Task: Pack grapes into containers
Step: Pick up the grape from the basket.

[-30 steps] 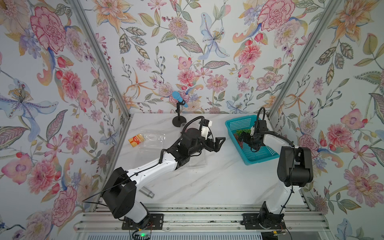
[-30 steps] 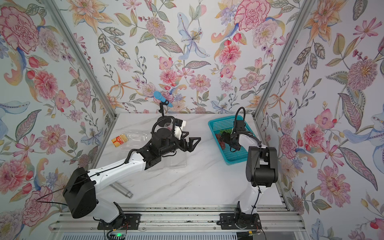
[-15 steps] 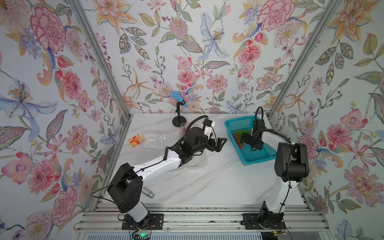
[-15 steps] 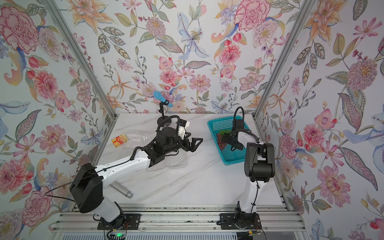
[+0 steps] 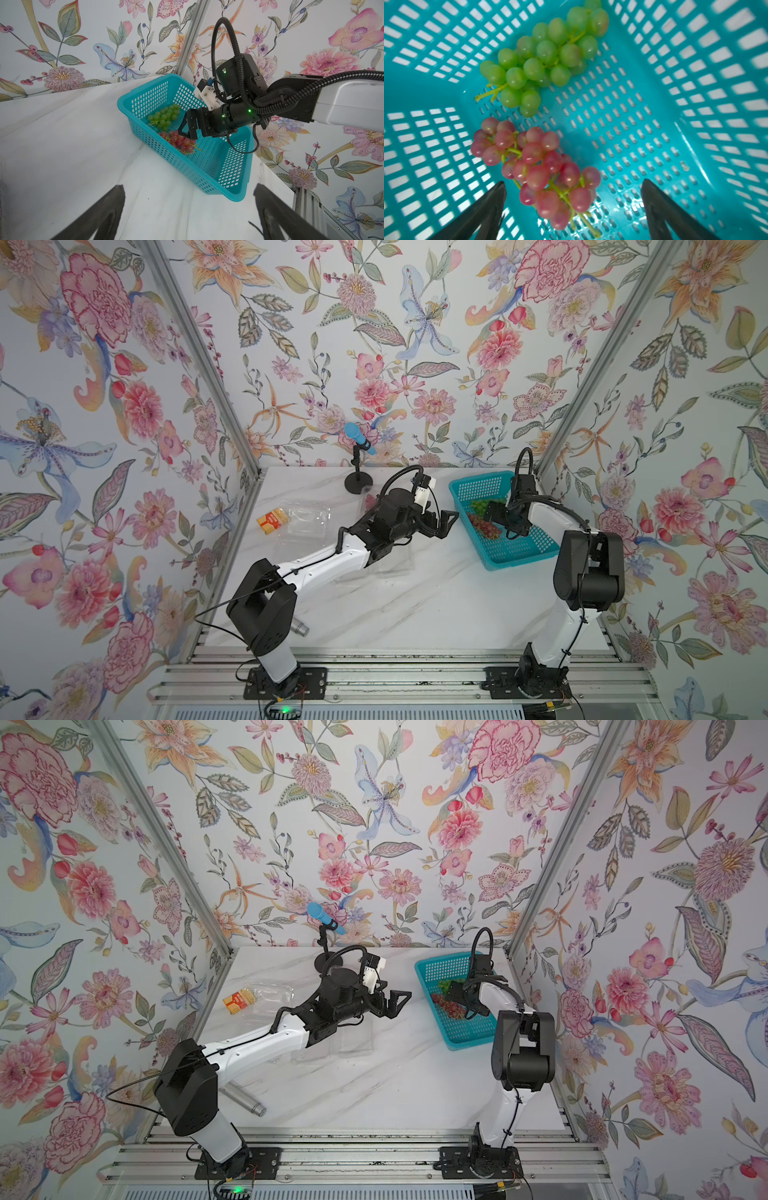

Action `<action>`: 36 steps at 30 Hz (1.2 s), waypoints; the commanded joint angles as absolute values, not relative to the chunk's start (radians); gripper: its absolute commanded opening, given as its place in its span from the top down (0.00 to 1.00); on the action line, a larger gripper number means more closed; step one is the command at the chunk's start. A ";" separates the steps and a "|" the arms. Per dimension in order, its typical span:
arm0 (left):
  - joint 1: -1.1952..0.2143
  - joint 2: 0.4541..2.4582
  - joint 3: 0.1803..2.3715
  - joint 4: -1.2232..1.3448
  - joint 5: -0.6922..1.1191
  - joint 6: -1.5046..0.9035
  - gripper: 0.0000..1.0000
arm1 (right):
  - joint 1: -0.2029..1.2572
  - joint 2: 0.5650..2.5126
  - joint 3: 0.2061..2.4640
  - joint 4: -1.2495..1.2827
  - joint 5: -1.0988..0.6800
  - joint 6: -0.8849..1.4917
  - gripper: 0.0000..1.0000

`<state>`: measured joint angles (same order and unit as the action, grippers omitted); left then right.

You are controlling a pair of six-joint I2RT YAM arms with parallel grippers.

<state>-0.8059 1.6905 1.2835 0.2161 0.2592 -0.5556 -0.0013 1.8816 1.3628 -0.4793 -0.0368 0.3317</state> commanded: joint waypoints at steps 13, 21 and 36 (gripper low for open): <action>-0.815 1.688 1.273 0.215 0.254 -0.458 0.00 | -0.165 1.753 1.136 -0.320 -0.364 0.473 0.08; -0.842 1.737 1.303 0.200 0.227 -0.410 0.00 | -0.165 1.742 1.065 -0.263 -0.390 0.467 0.19; -0.855 1.781 1.299 0.192 0.225 -0.396 0.00 | -0.185 1.729 0.951 -0.068 -0.486 0.535 0.40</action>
<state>-0.8474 1.7576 1.2827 0.1799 0.2287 -0.4217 -0.1795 1.7557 0.9688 -0.1432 -0.4423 0.5098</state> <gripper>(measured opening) 0.997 0.611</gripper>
